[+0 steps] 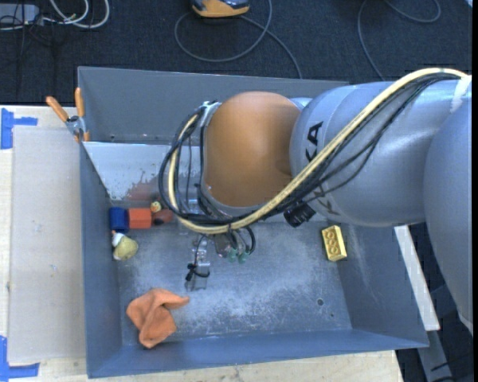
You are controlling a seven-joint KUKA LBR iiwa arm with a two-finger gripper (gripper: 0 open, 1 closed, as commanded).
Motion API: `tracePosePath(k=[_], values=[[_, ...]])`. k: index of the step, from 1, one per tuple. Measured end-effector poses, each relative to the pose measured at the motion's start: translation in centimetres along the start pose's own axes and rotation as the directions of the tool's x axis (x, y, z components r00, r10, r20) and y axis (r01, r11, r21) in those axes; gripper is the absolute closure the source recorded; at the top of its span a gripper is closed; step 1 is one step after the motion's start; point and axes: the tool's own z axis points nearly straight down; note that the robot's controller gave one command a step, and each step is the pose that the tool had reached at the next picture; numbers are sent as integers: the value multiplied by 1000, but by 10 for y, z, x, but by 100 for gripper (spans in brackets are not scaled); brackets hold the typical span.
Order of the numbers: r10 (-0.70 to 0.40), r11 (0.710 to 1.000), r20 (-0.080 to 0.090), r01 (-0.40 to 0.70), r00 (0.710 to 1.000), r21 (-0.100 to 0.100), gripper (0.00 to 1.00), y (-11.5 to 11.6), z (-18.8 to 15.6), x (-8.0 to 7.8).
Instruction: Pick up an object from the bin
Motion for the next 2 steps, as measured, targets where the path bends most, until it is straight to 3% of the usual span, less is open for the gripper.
tracePosePath(k=[1, 2], values=[[5, 1000, 7, -5, 1000, -1, 0, -1, -5, -2], [-91, 996, 5, 91, 996, 0, 0, 25, 63, 24]])
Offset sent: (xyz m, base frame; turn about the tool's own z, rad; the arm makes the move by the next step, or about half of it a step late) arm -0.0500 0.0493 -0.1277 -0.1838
